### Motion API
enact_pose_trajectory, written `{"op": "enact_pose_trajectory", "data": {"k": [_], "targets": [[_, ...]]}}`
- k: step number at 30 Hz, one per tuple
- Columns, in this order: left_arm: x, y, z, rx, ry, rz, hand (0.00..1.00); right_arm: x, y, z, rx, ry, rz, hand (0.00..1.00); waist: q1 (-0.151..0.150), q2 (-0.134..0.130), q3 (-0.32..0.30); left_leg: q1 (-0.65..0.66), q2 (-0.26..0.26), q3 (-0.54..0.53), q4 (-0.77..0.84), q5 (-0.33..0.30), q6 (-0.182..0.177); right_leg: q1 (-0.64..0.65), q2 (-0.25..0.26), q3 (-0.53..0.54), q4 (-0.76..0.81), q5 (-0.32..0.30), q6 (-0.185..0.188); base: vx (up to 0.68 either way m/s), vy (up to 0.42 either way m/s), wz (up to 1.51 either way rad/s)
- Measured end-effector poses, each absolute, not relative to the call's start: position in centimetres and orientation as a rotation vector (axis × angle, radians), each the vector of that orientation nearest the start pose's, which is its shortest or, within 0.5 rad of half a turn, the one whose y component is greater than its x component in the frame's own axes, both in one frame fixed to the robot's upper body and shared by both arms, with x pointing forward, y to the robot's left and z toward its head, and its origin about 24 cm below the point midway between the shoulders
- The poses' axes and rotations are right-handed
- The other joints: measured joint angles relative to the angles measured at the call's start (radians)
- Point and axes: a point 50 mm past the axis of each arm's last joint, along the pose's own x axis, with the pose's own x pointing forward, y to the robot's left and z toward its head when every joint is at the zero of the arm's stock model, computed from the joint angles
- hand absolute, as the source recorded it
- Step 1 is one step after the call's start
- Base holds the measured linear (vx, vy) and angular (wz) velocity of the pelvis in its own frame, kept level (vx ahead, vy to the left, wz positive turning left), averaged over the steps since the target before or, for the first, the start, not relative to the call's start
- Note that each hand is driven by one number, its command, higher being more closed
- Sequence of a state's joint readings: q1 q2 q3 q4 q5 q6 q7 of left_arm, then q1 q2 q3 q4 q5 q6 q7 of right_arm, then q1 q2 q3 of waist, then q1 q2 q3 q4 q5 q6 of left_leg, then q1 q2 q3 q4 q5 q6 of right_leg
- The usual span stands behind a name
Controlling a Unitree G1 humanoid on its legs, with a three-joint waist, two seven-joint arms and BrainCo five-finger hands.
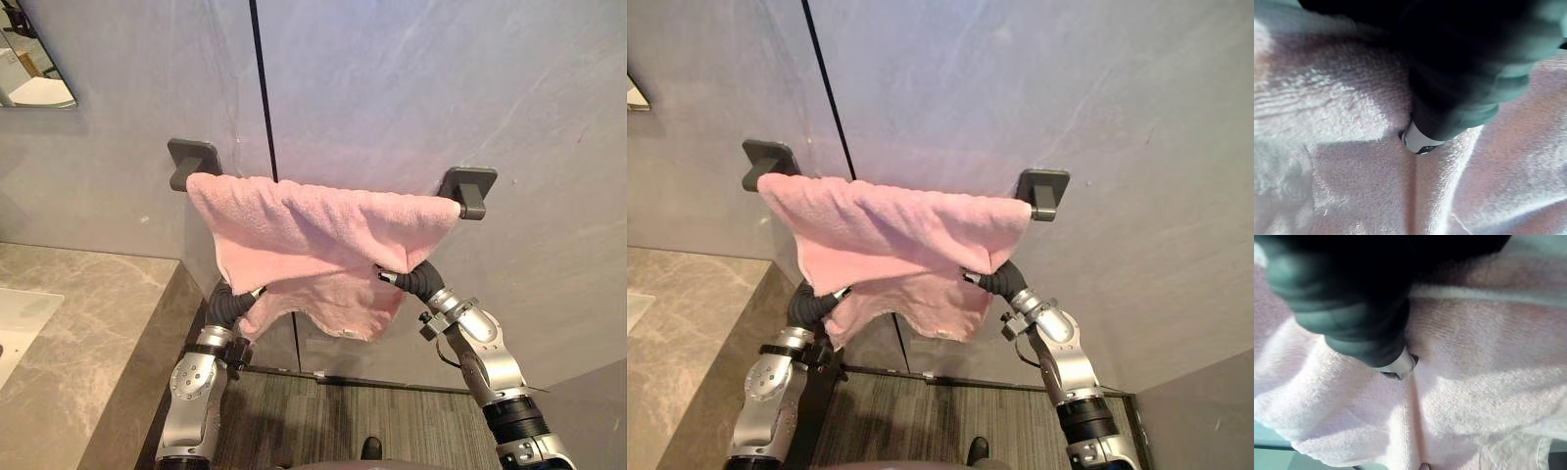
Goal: Organize washtable
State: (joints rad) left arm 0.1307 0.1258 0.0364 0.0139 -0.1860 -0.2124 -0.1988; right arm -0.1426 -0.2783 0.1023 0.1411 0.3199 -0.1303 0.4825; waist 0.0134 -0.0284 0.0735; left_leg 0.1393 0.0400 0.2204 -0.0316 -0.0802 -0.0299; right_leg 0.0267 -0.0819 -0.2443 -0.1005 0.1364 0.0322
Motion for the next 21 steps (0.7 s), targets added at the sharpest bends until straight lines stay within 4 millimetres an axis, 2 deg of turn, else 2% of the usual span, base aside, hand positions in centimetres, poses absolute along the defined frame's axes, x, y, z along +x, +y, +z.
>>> {"op": "enact_pose_trajectory", "data": {"k": [6, 17, 18, 19, 21], "targets": [[22.2, 18.4, 1.6, -0.052, -0.010, -0.104, 1.00, 26.7, -15.0, 4.7, 0.016, -0.061, 0.582, 1.00, -0.002, 0.000, 0.000, 0.007, 0.002, 0.000, 0.003, 0.000, -0.001, 0.001, 0.005, 0.000, 0.000, 0.000, 0.000, 0.00, 0.000, 0.00], [22.1, 18.6, 0.9, -0.053, 0.011, -0.090, 1.00, 26.6, -14.7, 3.8, 0.029, -0.038, 0.581, 1.00, -0.003, -0.002, -0.001, 0.010, 0.002, -0.004, 0.006, 0.000, -0.001, 0.005, 0.004, -0.002, -0.004, 0.000, 0.000, 0.00, 0.000, 0.00], [22.1, 18.6, 0.9, -0.053, 0.011, -0.090, 1.00, 26.6, -14.6, 3.8, 0.029, -0.038, 0.582, 0.00, -0.004, -0.003, -0.002, 0.010, 0.001, -0.005, 0.006, 0.000, -0.001, 0.005, 0.004, -0.002, -0.004, 0.000, 0.000, 0.00, 0.000, 0.00], [22.1, 18.6, 0.9, -0.053, 0.010, -0.089, 0.00, 26.6, -14.6, 3.8, 0.028, -0.038, 0.582, 0.00, -0.004, -0.003, -0.002, 0.010, 0.001, -0.005, 0.005, 0.000, -0.001, 0.005, 0.004, -0.003, -0.004, 0.000, 0.000, 0.00, 0.000, 0.00], [22.1, 18.8, 0.9, -0.052, 0.010, -0.079, 0.00, 26.6, -14.7, 3.5, 0.030, -0.026, 0.577, 0.00, -0.004, -0.006, -0.003, 0.010, 0.000, -0.006, 0.003, 0.000, -0.001, 0.005, 0.004, -0.004, -0.004, 0.000, 0.000, 0.00, 0.000, 0.00]]}}
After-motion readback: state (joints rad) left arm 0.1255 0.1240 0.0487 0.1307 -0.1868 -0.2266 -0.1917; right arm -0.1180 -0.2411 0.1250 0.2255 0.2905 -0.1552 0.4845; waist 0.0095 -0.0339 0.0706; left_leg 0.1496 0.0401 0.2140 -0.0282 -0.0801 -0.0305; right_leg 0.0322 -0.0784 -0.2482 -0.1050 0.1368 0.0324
